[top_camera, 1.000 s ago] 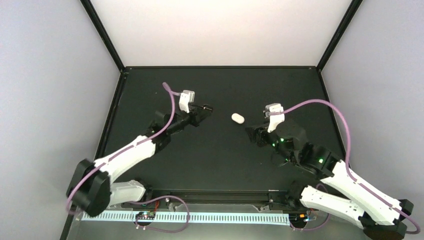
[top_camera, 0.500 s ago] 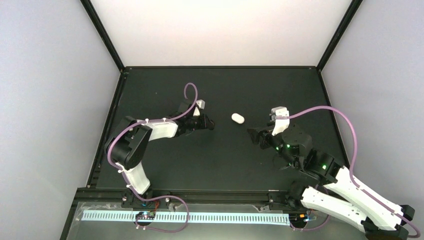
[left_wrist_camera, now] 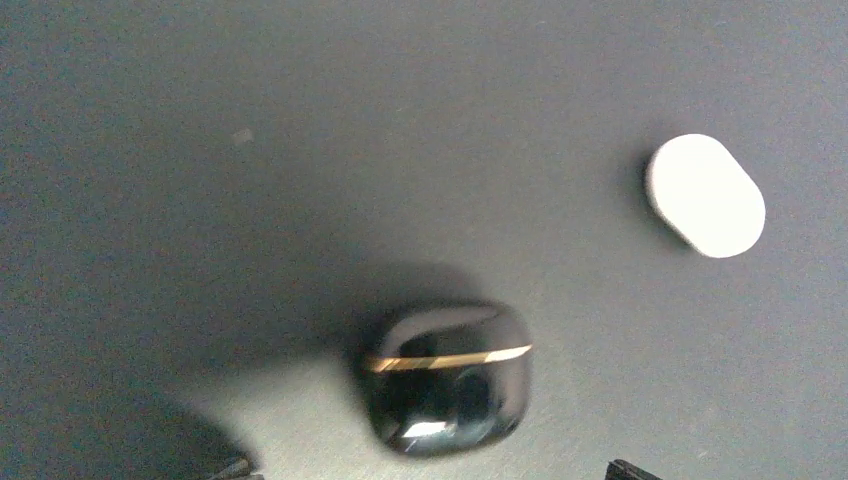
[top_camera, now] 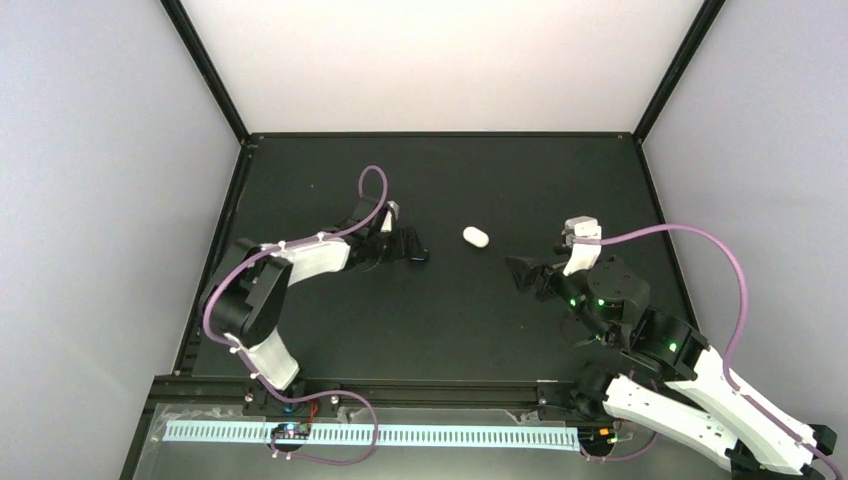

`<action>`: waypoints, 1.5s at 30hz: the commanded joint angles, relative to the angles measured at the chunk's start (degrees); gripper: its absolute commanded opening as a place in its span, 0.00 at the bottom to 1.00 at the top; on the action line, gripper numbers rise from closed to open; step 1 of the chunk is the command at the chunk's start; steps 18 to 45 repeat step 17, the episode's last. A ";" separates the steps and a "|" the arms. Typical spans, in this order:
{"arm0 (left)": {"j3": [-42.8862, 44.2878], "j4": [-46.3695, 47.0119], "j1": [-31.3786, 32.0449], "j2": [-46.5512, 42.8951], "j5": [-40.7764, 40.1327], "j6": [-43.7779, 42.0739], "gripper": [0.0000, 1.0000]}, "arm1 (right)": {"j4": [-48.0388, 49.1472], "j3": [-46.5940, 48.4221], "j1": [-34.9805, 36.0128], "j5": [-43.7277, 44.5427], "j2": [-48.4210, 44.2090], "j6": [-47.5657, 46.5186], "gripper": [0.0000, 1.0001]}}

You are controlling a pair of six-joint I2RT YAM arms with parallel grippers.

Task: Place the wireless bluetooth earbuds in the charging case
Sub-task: Place the charging case at the center of the board, then reset both arms

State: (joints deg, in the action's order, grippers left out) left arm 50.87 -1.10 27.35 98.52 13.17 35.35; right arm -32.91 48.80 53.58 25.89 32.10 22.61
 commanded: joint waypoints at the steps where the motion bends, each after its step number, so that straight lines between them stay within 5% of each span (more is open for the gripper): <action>1: 2.29 -17.43 -0.55 -9.66 -9.49 -2.15 0.92 | -0.83 1.59 -0.23 4.60 -1.27 0.95 1.00; 7: 2.69 -26.95 -0.64 -31.88 -21.18 -6.66 0.99 | 3.90 -0.95 -0.23 14.17 -2.65 4.40 1.00; 17: -6.34 -19.80 -0.64 -59.15 -30.20 -20.76 0.99 | 14.01 -6.35 -0.24 26.71 -7.38 -4.89 1.00; 45: -6.34 -19.80 -0.64 -59.15 -30.20 -20.76 0.99 | 14.01 -6.35 -0.24 26.71 -7.38 -4.89 1.00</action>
